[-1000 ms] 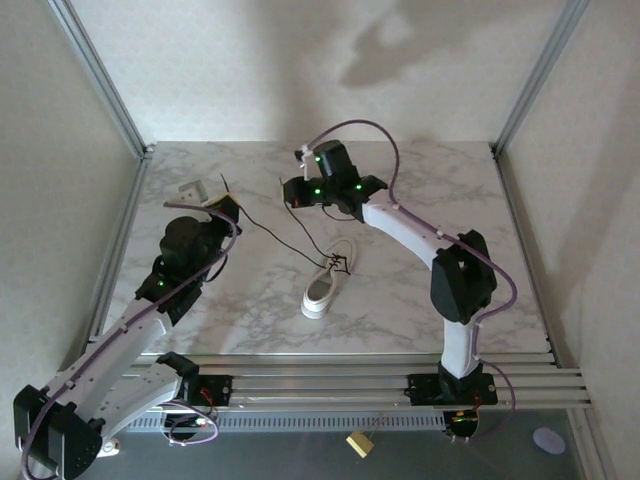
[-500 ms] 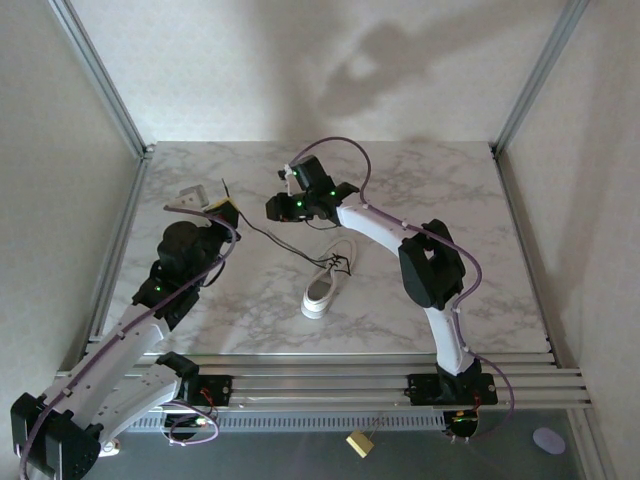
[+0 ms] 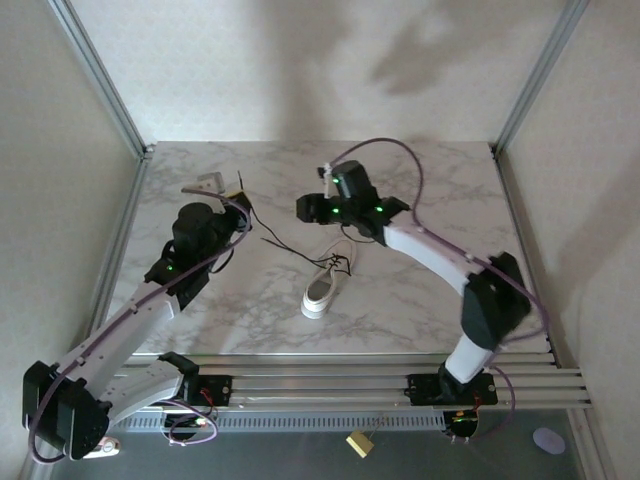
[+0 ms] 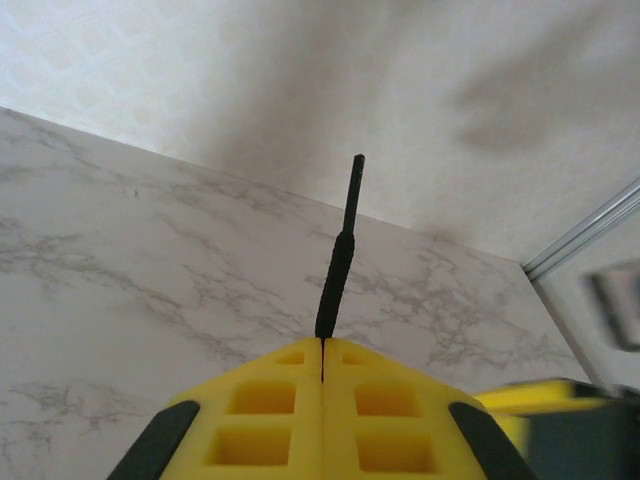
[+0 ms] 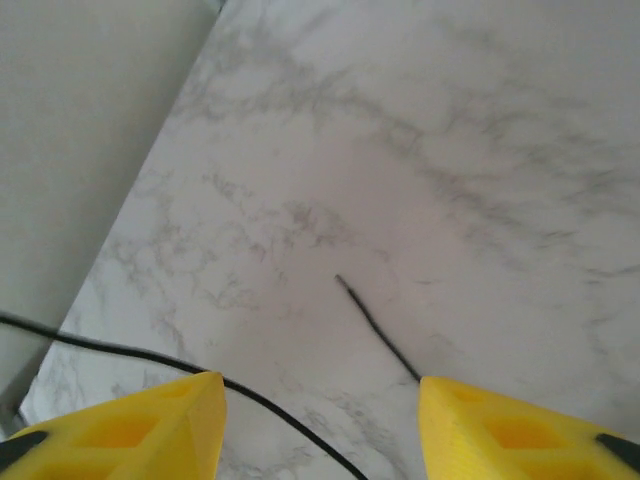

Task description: Tie the shoes

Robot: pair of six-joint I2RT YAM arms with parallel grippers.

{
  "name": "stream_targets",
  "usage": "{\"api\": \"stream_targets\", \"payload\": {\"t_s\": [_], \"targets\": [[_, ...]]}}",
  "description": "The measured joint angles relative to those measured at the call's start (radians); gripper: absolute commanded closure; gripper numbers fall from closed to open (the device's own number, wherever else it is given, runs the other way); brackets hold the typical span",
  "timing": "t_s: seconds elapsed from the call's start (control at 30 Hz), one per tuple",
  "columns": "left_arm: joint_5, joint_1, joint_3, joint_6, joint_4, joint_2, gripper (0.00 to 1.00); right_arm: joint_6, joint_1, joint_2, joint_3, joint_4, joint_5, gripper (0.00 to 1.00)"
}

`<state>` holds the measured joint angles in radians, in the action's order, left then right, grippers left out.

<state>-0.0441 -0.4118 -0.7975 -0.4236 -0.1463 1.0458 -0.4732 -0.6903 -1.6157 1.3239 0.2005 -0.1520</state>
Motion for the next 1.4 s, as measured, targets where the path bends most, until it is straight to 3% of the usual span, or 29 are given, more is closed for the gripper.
{"api": "stream_targets", "payload": {"t_s": [0.2, 0.43, 0.6, 0.73, 0.9, 1.07, 1.23, 1.4], "targets": [[0.028, -0.013, -0.146, 0.05, 0.0, 0.196, 1.0, 0.031, 0.03, 0.248, -0.204, -0.042, 0.137, 0.4], [0.169, -0.046, -0.353, 0.163, 0.008, 0.466, 1.0, 0.038, 0.113, 0.44, -0.376, -0.007, 0.238, 0.33], [0.341, -0.069, -0.427, 0.206, -0.016, 0.589, 1.0, 0.042, 0.174, 0.565, -0.458, -0.021, 0.218, 0.27], [0.513, -0.079, -0.399, 0.212, -0.13, 0.598, 1.0, 0.02, 0.215, 0.624, -0.5, -0.094, 0.083, 0.29], [0.65, -0.09, -0.359, 0.2, -0.269, 0.583, 1.0, -0.085, 0.23, 0.614, -0.531, -0.311, -0.076, 0.35], [0.716, -0.091, -0.345, 0.155, -0.359, 0.583, 1.0, -0.22, 0.23, 0.502, -0.535, -0.573, -0.177, 0.46], [0.753, -0.091, -0.333, 0.128, -0.394, 0.583, 1.0, -0.256, 0.23, 0.381, -0.489, -0.625, -0.195, 0.54], [0.771, -0.091, -0.332, 0.111, -0.4, 0.583, 1.0, -0.256, 0.23, 0.294, -0.437, -0.684, -0.247, 0.56]]}}
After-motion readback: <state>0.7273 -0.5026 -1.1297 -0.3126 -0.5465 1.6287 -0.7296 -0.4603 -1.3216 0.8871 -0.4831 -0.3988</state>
